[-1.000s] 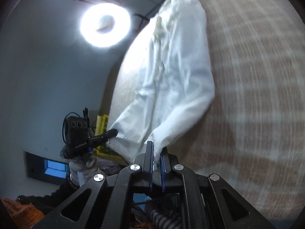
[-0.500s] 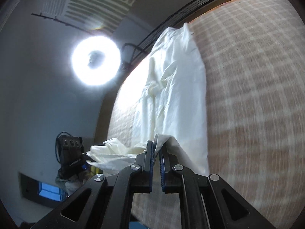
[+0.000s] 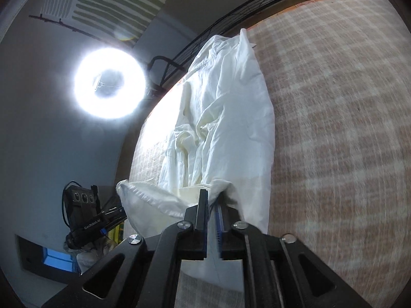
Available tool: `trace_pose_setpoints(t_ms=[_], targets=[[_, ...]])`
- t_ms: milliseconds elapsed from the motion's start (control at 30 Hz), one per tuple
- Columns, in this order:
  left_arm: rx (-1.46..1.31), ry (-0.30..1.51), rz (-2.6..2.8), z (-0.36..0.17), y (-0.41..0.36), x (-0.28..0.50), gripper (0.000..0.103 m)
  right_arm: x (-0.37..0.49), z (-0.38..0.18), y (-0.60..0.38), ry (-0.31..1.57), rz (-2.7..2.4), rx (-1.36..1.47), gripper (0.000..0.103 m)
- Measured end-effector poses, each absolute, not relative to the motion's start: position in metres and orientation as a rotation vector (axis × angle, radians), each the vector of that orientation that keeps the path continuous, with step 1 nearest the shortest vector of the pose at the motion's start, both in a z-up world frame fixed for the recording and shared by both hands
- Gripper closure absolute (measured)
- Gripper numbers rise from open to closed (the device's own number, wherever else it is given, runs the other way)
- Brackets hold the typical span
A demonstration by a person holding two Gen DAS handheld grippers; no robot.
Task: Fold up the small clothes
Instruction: 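Grasp the shirt hem with both grippers and fold it up toward the collar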
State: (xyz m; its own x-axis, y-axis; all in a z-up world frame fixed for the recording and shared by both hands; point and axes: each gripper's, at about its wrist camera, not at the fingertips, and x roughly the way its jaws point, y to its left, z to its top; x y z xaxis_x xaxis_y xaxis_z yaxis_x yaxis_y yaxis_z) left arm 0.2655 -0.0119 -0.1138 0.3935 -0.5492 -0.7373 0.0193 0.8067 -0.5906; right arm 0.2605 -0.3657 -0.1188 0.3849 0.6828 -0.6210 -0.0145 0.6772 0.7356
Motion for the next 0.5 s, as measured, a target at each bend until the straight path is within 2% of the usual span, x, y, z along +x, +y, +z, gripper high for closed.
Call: trace_pose_setpoints(t_ms=[33, 67, 100, 133, 200, 233, 500], targets=[[-0.545, 1.128, -0.369, -0.114, -0.011, 0.268, 0.092, 0.262, -0.118, -0.365, 1.095, 0.491, 0.707, 0.086], [-0.550, 1.135, -0.364, -0.114, -0.010, 0.269, 0.089, 0.264, -0.116, -0.366, 1.090, 0.483, 0.698, 0.062], [-0.563, 1.133, -0.361, -0.114, -0.007, 0.269, 0.086, 0.264, -0.114, -0.368, 1.073, 0.462, 0.689, 0.056], [-0.574, 1.115, -0.361, -0.112, -0.005, 0.268, 0.079, 0.264, -0.110, -0.372, 1.048, 0.434, 0.679, 0.053], [-0.576, 1.090, -0.357, -0.107, -0.002, 0.268, 0.062, 0.264, -0.106, -0.378, 1.024, 0.436, 0.683, 0.054], [-0.572, 1.081, -0.351, -0.105, 0.000, 0.268, 0.049, 0.262, -0.104, -0.381, 1.019, 0.428, 0.681, 0.054], [-0.485, 1.029, -0.336, -0.097, 0.004, 0.264, 0.048, 0.248, -0.122, -0.370, 1.112, 0.427, 0.575, 0.060]])
